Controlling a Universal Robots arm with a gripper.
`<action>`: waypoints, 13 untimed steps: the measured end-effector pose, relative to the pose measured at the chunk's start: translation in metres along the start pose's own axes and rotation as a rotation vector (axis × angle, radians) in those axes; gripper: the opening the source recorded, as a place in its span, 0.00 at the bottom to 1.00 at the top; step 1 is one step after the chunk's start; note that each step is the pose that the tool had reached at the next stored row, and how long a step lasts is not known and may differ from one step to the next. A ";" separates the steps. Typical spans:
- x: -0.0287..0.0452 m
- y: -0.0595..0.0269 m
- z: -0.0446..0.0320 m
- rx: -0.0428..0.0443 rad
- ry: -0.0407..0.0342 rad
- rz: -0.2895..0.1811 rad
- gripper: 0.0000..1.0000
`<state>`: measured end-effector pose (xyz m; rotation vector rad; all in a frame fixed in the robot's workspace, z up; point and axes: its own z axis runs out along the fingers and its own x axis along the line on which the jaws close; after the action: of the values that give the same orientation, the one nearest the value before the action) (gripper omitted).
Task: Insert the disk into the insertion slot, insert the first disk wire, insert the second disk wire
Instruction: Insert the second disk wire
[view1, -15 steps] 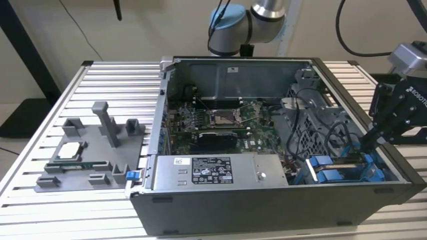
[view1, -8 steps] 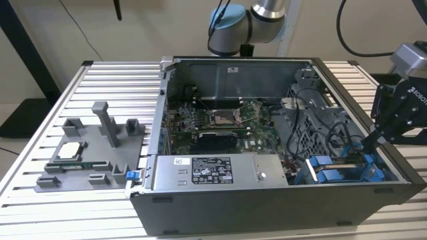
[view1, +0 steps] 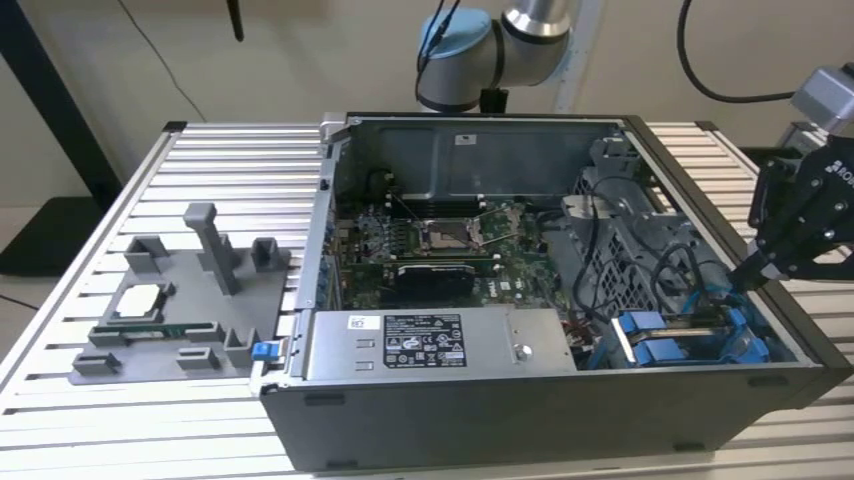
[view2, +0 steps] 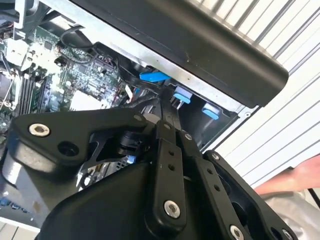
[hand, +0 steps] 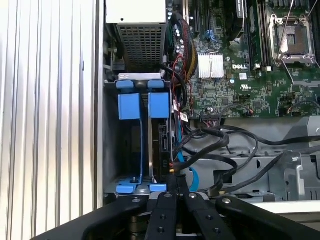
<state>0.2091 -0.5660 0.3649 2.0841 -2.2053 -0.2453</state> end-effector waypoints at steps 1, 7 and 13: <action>0.0004 0.0000 -0.0003 0.0000 -0.0002 0.000 0.00; 0.0006 -0.0007 -0.0005 -0.0002 0.0003 -0.005 1.00; -0.0001 -0.0068 -0.0015 -0.0008 0.0030 -0.020 1.00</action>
<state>0.2161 -0.5664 0.3651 2.1061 -2.1828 -0.2445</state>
